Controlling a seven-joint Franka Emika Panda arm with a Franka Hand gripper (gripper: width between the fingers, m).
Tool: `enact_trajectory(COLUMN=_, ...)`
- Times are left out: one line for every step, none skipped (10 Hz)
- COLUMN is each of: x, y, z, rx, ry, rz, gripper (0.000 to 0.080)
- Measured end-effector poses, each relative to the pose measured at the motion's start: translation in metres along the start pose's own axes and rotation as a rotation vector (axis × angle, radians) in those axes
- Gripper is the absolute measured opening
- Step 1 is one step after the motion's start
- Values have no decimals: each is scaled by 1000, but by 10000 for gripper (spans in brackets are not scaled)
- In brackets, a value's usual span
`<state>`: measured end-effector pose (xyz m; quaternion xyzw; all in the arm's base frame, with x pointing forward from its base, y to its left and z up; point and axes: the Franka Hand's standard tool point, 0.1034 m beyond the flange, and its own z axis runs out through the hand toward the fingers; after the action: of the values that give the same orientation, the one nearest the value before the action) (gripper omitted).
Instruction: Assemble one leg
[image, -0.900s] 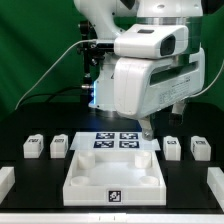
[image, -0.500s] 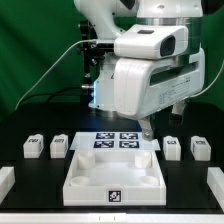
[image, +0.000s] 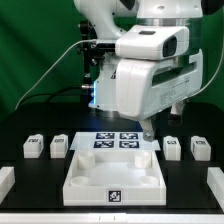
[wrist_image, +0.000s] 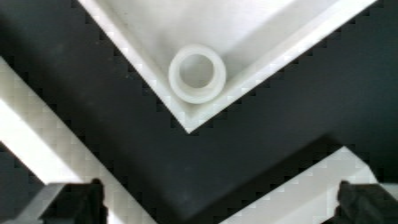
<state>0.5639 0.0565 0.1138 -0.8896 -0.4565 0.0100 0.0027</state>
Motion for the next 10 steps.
enact_trajectory(x=-8, y=-12, z=6, rx=-1, ry=1, rz=-8, gripper=650)
enact_trajectory(x=-25, y=-28, z=12, rx=-7, ry=3, rz=-159, gripper=650)
enact_trajectory(x=-52, y=-46, z=22, rx=-11, ry=6, rz=-327, gripper=650)
enact_trajectory(x=-76, y=-57, z=36, rx=-17, ry=14, rz=-452, gripper=650)
enact_trajectory(x=-100, y=-66, z=55, rx=-27, ry=24, rz=-592, gripper=650)
enact_trajectory(x=-119, y=-72, z=72, rx=-17, ry=28, rz=-688, gripper=650)
enact_trajectory(x=-123, y=-70, z=80, rx=-3, ry=26, rz=-695, gripper=650)
enact_trajectory(x=-125, y=-69, z=90, rx=-8, ry=33, rz=-685, gripper=650)
enact_trajectory(x=-133, y=-71, z=101, rx=7, ry=35, rz=-670, gripper=650)
enact_trajectory(x=-137, y=-71, z=107, rx=11, ry=37, rz=-661, gripper=650)
